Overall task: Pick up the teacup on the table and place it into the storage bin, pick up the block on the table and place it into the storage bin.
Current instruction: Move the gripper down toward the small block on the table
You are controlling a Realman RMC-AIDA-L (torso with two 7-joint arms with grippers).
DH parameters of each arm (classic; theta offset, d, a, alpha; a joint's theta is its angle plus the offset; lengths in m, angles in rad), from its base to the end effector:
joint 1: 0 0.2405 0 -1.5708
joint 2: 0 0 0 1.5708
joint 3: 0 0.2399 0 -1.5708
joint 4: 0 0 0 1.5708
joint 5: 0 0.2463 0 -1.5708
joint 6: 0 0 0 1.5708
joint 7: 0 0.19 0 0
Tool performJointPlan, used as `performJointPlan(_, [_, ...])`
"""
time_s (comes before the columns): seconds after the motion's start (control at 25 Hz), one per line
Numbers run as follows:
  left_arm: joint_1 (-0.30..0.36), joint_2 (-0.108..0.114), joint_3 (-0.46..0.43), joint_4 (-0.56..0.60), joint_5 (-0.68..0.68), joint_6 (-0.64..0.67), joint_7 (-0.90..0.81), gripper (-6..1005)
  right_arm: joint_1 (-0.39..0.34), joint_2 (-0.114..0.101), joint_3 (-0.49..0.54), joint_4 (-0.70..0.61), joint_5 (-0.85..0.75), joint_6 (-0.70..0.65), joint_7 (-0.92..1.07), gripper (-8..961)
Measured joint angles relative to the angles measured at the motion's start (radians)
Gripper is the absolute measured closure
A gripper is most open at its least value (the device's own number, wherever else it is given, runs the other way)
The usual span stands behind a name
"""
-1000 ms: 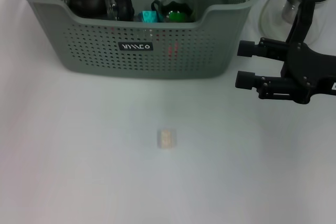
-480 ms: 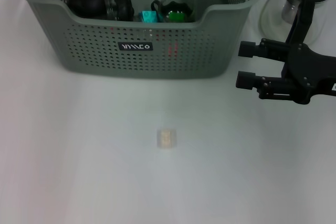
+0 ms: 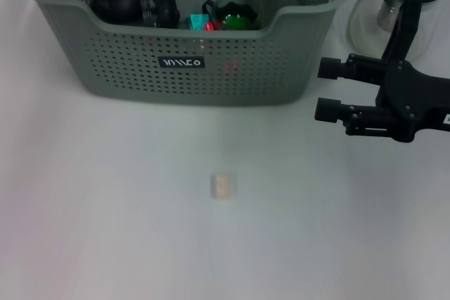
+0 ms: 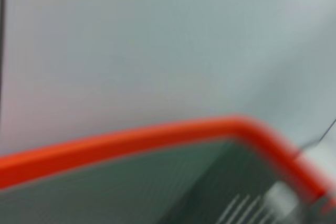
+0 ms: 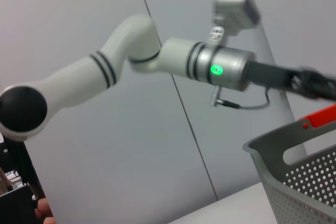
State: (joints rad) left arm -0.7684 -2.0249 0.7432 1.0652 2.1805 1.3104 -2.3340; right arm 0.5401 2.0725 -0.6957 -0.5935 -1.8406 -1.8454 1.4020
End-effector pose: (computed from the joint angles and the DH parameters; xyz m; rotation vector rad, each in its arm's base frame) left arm -0.1483 0.4926 0.0779 -2.3273 -1.0686 -0.5881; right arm 0.2053 0.3320 -0.0186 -2.8404 0.5784 1.1509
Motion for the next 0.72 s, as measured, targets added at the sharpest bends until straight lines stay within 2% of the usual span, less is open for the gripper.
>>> performJointPlan(0.08, [0.067,-0.001,-0.054,-0.016,-0.217,0.05,0.1,551,-0.004,0.0,0.0,0.001,0.0,0.001,0.0,102])
performJointPlan(0.2, [0.142,0.016,-0.129,-0.144,-0.526,0.198,0.276,308,-0.008,0.0,0.001,0.001,0.0,0.002,-0.002,102])
performJointPlan(0.32, [0.174,0.05,-0.178,-0.307,-0.687,0.366,0.394,271,-0.007,-0.002,0.003,0.001,0.0,-0.001,-0.002,102])
performJointPlan(0.48, [0.196,0.078,-0.202,-0.442,-0.733,0.548,0.508,247,-0.003,-0.001,0.001,0.0,0.0,-0.002,-0.002,103])
performJointPlan(0.72, [0.238,0.081,-0.106,-0.442,-0.604,0.679,0.637,247,0.002,0.0,0.0,-0.001,0.0,-0.005,-0.002,103])
